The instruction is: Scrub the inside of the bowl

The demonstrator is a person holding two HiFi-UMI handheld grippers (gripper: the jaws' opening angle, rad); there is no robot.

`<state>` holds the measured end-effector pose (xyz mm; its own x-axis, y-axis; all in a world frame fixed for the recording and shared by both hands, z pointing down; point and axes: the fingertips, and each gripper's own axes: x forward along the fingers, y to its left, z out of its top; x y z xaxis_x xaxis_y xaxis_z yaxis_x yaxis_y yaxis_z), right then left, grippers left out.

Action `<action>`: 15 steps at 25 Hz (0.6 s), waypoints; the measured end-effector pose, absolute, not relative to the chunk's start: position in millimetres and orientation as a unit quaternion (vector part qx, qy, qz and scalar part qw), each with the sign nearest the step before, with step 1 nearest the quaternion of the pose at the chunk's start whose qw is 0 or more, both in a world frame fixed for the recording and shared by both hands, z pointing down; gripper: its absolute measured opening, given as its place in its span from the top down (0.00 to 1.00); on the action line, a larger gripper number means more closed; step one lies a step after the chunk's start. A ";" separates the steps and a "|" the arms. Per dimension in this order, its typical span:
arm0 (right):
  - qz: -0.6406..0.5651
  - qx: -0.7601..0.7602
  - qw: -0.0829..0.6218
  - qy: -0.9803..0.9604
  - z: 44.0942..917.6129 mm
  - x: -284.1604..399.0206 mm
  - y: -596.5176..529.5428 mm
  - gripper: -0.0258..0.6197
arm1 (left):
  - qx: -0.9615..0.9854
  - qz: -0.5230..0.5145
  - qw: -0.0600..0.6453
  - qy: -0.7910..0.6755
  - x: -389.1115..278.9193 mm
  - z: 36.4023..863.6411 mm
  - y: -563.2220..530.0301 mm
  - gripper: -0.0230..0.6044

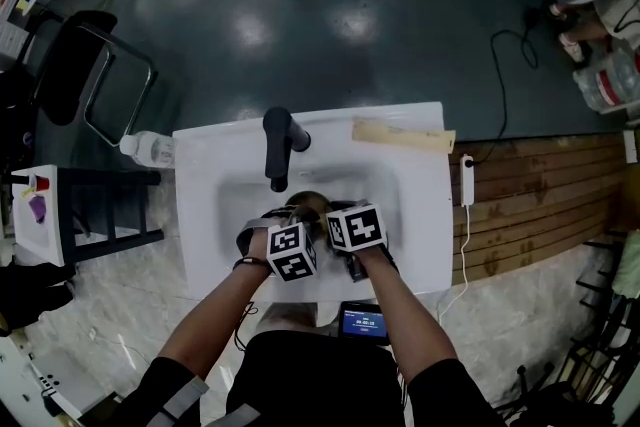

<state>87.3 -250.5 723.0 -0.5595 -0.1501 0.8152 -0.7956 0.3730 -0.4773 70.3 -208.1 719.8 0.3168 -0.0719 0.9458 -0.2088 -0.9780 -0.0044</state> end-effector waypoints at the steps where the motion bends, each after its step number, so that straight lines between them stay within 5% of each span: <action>1: 0.461 0.314 0.350 -0.753 723.0 86.8 -250.5 0.93 | 0.809 0.578 0.061 -0.091 70.0 719.9 -210.9 0.94; 15: 0.446 0.309 0.362 -0.758 723.0 88.1 -248.6 0.93 | 0.788 0.573 0.070 -0.213 48.4 719.2 -259.1 0.94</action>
